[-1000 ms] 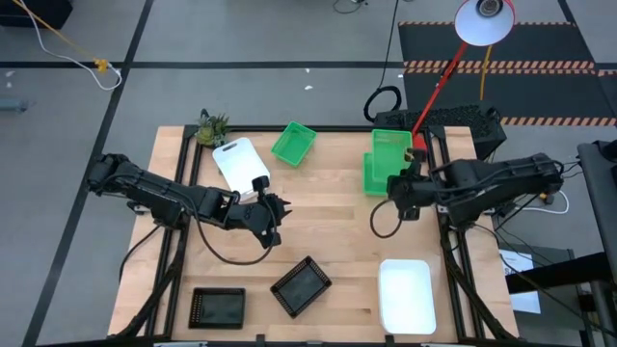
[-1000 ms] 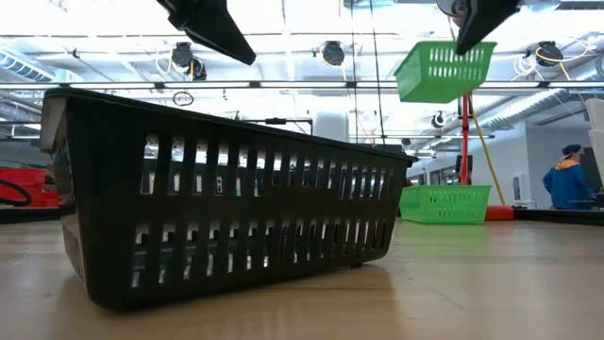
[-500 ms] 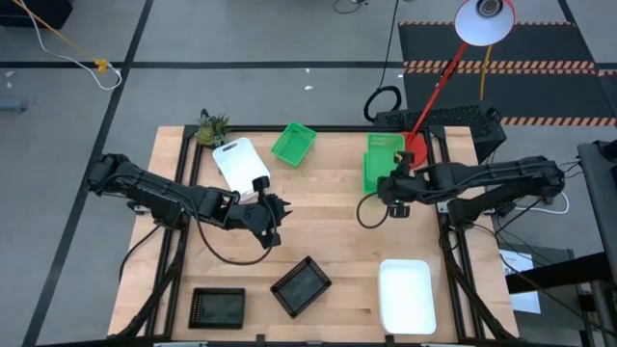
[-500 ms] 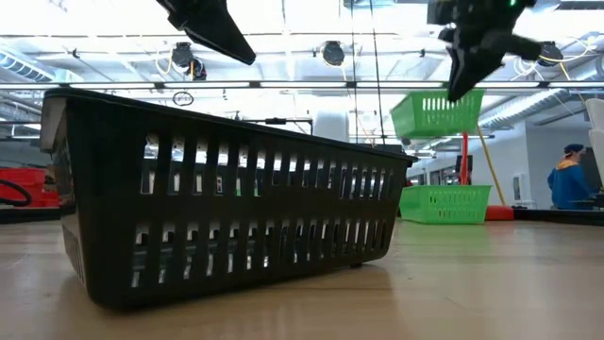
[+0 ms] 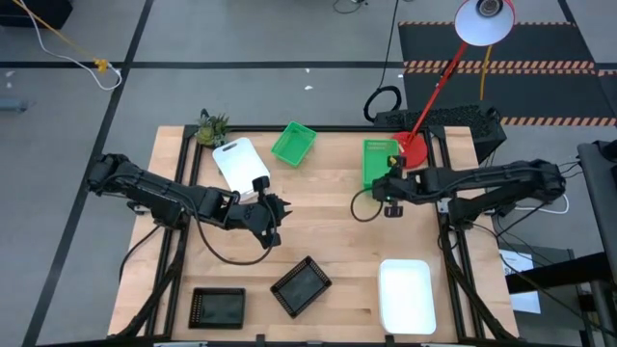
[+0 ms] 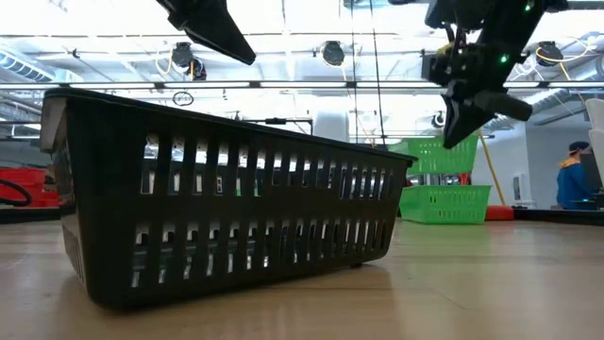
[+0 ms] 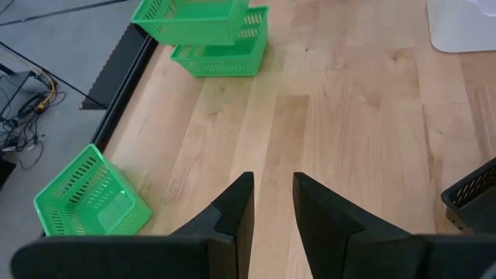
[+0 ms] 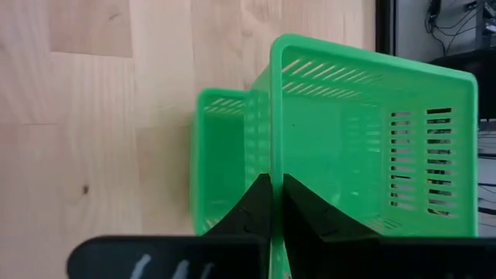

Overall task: Stack baskets by color
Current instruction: Stack the bottom green bin on top of the middle green bin

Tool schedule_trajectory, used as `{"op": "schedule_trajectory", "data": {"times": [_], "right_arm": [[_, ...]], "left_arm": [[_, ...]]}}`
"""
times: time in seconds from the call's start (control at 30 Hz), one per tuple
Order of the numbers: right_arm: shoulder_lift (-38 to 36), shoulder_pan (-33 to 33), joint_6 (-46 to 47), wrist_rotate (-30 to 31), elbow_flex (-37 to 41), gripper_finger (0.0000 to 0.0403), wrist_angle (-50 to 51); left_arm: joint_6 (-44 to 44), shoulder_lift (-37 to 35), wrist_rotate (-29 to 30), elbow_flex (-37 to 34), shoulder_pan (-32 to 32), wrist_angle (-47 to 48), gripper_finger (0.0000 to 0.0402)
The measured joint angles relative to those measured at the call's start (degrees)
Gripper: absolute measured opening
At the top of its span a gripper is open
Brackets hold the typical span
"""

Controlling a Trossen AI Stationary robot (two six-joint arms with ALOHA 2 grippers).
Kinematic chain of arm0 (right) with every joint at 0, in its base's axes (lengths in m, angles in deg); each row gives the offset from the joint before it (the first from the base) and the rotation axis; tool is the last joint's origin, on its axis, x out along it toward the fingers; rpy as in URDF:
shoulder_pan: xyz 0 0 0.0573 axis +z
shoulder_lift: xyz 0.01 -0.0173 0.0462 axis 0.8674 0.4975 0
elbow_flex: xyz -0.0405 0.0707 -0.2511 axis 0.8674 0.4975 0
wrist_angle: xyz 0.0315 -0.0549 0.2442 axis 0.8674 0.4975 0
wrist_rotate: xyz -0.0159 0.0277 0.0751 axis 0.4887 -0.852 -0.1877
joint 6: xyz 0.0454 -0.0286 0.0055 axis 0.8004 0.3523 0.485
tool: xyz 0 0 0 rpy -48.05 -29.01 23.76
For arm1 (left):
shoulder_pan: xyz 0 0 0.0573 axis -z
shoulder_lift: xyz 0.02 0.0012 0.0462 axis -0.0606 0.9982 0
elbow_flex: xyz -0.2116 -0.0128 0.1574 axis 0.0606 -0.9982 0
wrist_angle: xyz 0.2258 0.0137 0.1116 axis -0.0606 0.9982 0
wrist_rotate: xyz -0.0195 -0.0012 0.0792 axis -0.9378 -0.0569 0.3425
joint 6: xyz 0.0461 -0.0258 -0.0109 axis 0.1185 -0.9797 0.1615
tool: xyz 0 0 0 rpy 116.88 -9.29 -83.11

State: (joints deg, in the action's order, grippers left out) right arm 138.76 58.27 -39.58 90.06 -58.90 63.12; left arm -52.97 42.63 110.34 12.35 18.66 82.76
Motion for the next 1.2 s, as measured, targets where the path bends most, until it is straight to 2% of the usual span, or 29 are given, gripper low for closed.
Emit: {"op": "schedule_trajectory", "data": {"times": [0.17,0.77,1.2], "right_arm": [[0.0,-1.81,-1.22,-2.92,2.12,0.0009,-2.58],[0.0,-3.88,-1.64,-5.66,7.63,0.001,-8.14],[0.0,-3.88,-1.21,-5.81,7.82,0.0072,-8.14]], "left_arm": [[-0.02,0.0,0.0,0.0,0.01,0.0,0.0093],[0.59,0.0,0.02,0.0,0.02,-0.09,0.0093],[0.63,0.0,0.02,0.0,0.0,-0.31,0.0093]]}}
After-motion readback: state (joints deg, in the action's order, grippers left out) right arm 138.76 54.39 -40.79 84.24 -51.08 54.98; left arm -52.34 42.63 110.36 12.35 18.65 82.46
